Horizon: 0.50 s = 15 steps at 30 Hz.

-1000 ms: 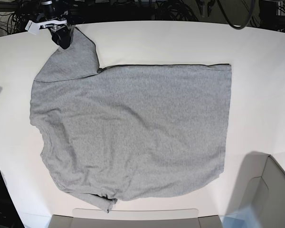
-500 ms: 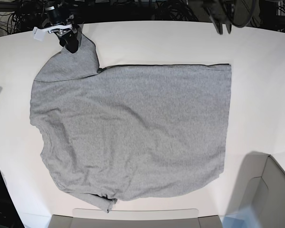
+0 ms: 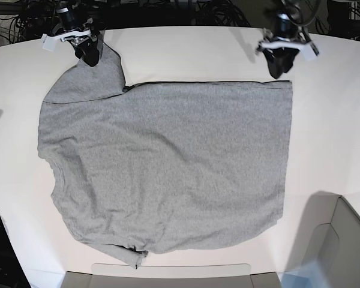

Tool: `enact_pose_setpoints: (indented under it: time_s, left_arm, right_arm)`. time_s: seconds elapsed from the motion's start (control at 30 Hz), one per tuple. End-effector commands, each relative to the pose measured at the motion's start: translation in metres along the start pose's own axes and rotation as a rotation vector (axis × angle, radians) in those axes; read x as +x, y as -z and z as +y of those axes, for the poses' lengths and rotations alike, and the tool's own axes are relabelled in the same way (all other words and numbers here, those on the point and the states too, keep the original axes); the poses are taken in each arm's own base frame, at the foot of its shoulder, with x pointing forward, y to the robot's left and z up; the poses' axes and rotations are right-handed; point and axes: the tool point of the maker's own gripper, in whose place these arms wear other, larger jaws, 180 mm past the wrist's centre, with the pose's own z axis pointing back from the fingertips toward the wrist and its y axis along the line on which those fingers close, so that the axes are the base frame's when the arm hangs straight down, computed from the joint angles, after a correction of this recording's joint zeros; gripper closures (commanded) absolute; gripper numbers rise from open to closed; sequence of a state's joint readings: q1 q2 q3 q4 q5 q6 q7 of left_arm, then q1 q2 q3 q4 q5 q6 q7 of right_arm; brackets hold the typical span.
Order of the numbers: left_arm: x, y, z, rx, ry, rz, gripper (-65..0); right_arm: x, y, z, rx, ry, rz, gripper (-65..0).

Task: Fold the T-shirt properly
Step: 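Lower both grippers and pinch the shoulder edge corners of the shirt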

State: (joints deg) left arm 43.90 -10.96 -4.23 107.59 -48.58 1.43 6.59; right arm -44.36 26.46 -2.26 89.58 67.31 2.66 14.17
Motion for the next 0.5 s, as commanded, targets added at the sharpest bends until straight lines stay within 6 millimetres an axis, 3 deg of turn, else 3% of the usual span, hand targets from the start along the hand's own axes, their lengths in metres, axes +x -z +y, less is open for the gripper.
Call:
enact_pose_setpoints:
  time_s: [0.0, 0.13, 0.47]
  left_arm:
    - [0.005, 0.002, 0.007, 0.008, -0.016, -0.007, -23.3]
    - [0.006, 0.023, 0.037, 0.077, -0.054, 0.057, -23.3]
    - [-0.003, 0.049, 0.064, 0.144, -0.105, 0.139, -23.3]
  right_arm:
    - [-0.013, -0.007, -0.014, -0.056, -0.009, 0.068, -26.5]
    - [-0.014, -0.007, -0.014, -0.055, -0.009, 0.070, -26.5]
    - [-0.015, -0.007, -0.013, -0.055, -0.009, 0.071, -26.5]
